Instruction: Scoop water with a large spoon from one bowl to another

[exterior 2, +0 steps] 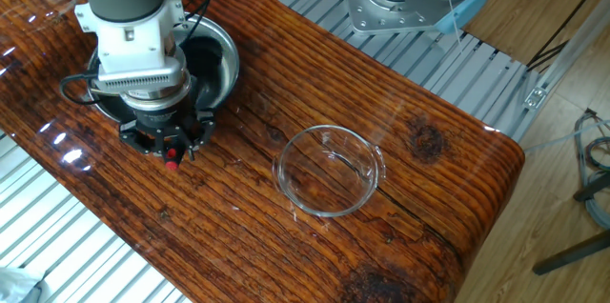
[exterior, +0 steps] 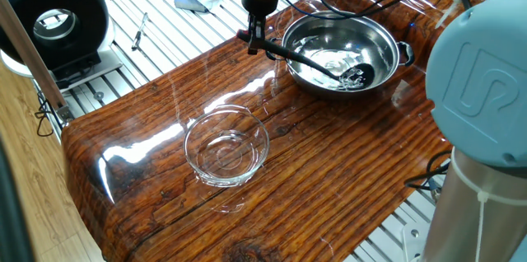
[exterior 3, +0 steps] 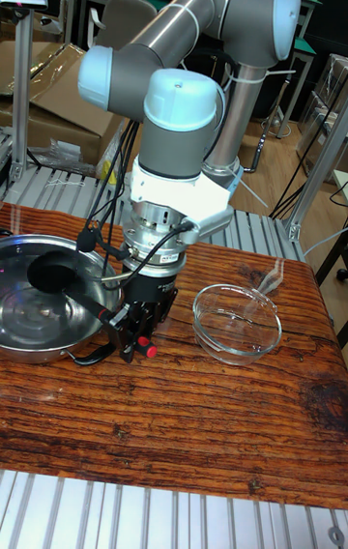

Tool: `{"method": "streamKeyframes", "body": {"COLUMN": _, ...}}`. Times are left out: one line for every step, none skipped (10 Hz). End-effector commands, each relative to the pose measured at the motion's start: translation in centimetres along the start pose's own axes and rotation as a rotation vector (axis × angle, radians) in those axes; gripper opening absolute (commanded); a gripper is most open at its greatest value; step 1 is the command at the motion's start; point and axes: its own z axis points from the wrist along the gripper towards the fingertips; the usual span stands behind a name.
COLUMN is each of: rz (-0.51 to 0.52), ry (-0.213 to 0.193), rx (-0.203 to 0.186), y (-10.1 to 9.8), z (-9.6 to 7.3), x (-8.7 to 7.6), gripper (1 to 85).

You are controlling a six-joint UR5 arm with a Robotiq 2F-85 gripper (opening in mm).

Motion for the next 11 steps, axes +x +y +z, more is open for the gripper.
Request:
{"method": "streamKeyframes", "body": {"rz": 0.034, "ry": -0.001, "rx": 0.002, "y": -0.1, "z": -0.3, "x": -0.1, "gripper": 30.0}}
{"method": "streamKeyframes", "body": {"rz": 0.045, "ry": 0.007, "rx": 0.009, "y": -0.2, "z": -0.4, "x": 0.1, "gripper": 25.7}}
{"method": "streamKeyframes", "body": {"rz": 0.055, "ry": 0.009, "rx": 0.013, "y": -0.3, "z": -0.5, "x": 0.2, "gripper": 18.7}}
{"method": "streamKeyframes", "body": {"rz": 0.07, "ry": 0.019, "rx": 0.026, "y": -0.5, "z": -0.6, "x": 0.5, "gripper": 9.0}}
{"method": "streamKeyframes", "body": {"rz": 0.085, "ry": 0.022, "rx": 0.031, "y": -0.6, "z": -0.8, "x": 0.6, "gripper": 3.0}}
{"method": "streamKeyframes", "body": {"rz": 0.091, "ry": 0.021, "rx": 0.032, "y": -0.6, "z": -0.9, "x": 0.4, "gripper": 1.3}}
{"method": "streamKeyframes", "body": {"rz": 0.094, "ry": 0.02, "rx": 0.034, "y": -0.6, "z": -1.0, "x": 0.3, "gripper": 1.0}}
{"method": "streamKeyframes", "body": {"rz": 0.093, "ry": 0.017, "rx": 0.027, "y": -0.4, "z": -1.1, "x": 0.1, "gripper": 1.3}}
{"method": "streamKeyframes", "body": {"rz": 0.091, "ry": 0.002, "rx": 0.01, "y": 0.1, "z": -1.1, "x": -0.3, "gripper": 9.3}}
{"method": "streamKeyframes", "body": {"rz": 0.09, "ry": -0.008, "rx": 0.0, "y": 0.3, "z": -1.1, "x": -0.6, "gripper": 13.7}}
{"method": "streamKeyframes", "body": {"rz": 0.089, "ry": -0.014, "rx": -0.002, "y": 0.4, "z": -1.2, "x": -0.8, "gripper": 19.7}}
